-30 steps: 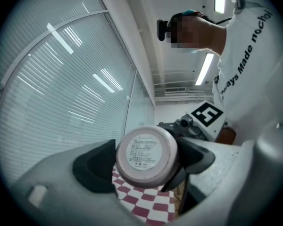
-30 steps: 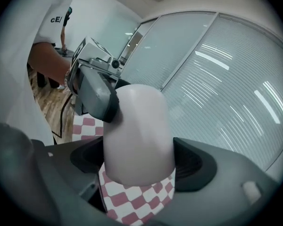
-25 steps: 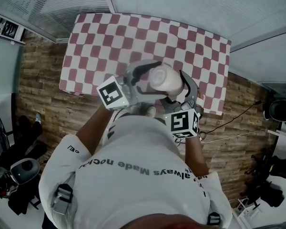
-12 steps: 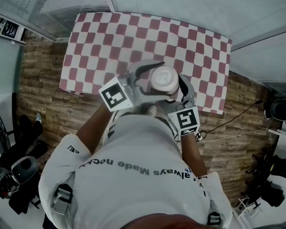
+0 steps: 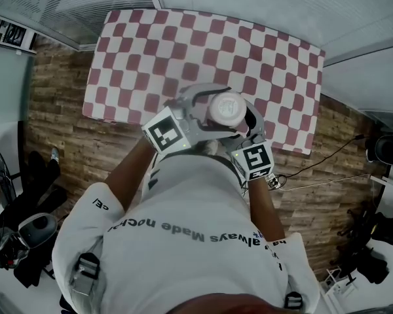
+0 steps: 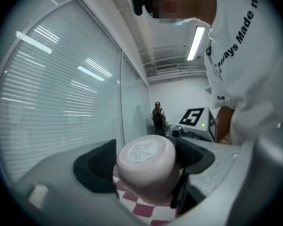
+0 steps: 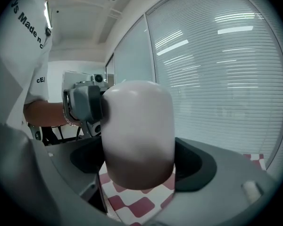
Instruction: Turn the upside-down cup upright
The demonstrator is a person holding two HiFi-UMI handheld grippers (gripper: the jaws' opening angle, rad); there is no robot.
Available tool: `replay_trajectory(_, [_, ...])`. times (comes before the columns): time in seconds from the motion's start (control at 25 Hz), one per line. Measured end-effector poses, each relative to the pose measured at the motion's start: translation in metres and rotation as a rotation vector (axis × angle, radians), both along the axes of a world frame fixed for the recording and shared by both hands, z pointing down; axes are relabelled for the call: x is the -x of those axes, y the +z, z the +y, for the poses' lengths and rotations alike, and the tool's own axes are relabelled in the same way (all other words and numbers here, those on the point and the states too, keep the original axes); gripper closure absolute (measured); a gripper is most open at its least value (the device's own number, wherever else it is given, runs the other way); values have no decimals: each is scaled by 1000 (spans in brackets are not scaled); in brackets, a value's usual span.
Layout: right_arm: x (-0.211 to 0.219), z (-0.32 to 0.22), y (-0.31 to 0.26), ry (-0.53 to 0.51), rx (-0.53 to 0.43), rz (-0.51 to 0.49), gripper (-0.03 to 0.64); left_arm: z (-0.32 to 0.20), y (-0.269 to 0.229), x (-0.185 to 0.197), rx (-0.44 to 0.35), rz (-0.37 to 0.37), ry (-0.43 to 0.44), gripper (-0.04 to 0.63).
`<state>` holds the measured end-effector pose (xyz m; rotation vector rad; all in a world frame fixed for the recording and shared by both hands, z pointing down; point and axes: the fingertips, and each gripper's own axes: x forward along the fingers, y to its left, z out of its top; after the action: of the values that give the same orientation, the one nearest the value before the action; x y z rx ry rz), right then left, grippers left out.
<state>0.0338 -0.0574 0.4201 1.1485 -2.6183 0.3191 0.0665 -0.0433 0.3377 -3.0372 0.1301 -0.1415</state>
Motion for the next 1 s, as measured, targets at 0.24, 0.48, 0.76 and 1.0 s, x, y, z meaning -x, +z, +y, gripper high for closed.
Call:
replay_trajectory(0.24, [0,-3,42,-9,42,11,189,-3,42,-3,-12,-84,25,195])
replay_trajectory(0.48, [-2,-8,86,-12,76,-10,190,-10,90,-7,37,-110,22,195])
replay_trajectory(0.76, [-2,-15,158,-36,118,6,190,-20,160,-9,64,-108,2,195])
replay_trajectory(1.0, [-5,-22,222,-54,145,27,190,-25,227,-14,58,-180,6,195])
